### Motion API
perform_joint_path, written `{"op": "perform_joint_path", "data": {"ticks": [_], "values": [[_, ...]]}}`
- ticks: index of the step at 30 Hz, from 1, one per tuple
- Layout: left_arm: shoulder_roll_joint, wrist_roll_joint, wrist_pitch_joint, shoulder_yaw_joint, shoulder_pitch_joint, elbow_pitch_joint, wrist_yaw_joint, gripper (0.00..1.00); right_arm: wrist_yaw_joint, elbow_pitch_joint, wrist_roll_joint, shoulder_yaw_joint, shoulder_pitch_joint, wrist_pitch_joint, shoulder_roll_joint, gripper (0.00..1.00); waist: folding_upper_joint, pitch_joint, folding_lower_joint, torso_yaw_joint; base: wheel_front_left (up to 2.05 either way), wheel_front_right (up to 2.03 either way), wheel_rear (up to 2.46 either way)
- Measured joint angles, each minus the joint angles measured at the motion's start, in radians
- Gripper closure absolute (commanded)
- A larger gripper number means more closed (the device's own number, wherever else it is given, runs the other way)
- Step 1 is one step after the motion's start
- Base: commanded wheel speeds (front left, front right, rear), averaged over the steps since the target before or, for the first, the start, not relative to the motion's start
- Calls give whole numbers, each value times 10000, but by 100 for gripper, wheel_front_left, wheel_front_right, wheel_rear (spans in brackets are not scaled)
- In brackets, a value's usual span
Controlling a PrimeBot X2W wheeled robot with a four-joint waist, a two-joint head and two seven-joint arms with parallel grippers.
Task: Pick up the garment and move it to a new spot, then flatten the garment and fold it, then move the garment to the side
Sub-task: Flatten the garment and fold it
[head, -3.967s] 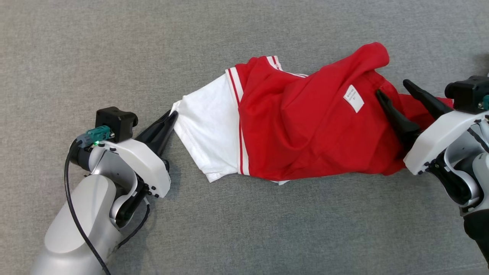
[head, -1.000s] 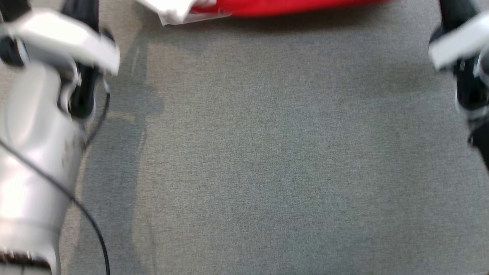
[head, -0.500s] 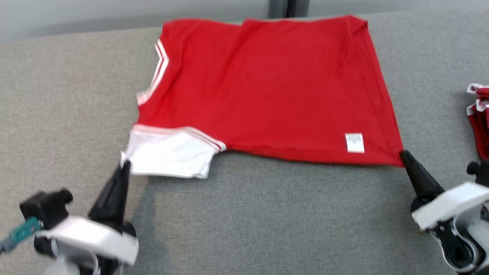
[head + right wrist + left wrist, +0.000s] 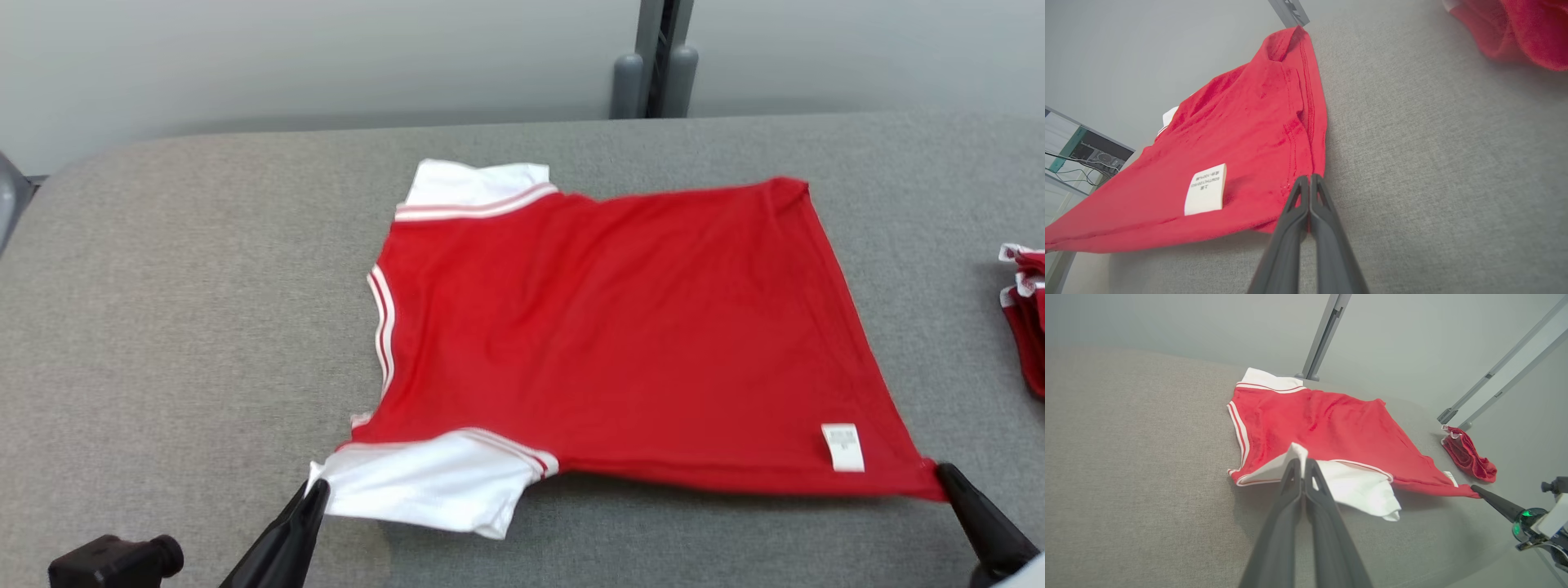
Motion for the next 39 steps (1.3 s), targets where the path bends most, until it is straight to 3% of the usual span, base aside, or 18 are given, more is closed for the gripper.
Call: {"op": "perform_joint_path", "data": {"ticks": [7, 13, 18, 28, 39], "values": [[357, -121, 430, -2, 580, -1200, 332, 100, 0, -736, -395, -1384, 1626, 566, 82, 100, 0, -283, 0, 154, 0, 0, 0], [535, -178, 514, 205, 515, -930, 282, 100, 0, -1363, -1363, -2585, 1969, 1542, 920, 100, 0, -216, 0, 68, 0, 0, 0], [497, -387, 529, 374, -249, -234, -232, 100, 0, -1804, -2291, -3522, 1726, 2738, 1925, 100, 0, 94, 0, -51, 0, 0, 0], [-15, -756, 397, 573, -2412, 1762, -1108, 100, 0, -2336, -3678, -4907, -432, 4429, 3879, 100, -1, 1457, 0, -403, 0, 0, 0], [-731, -1198, 255, 410, -3730, 3977, -1751, 100, 0, -1302, -4512, -5060, -1949, 4504, 4337, 100, 0, 2602, 0, -624, 0, 0, 0]]}}
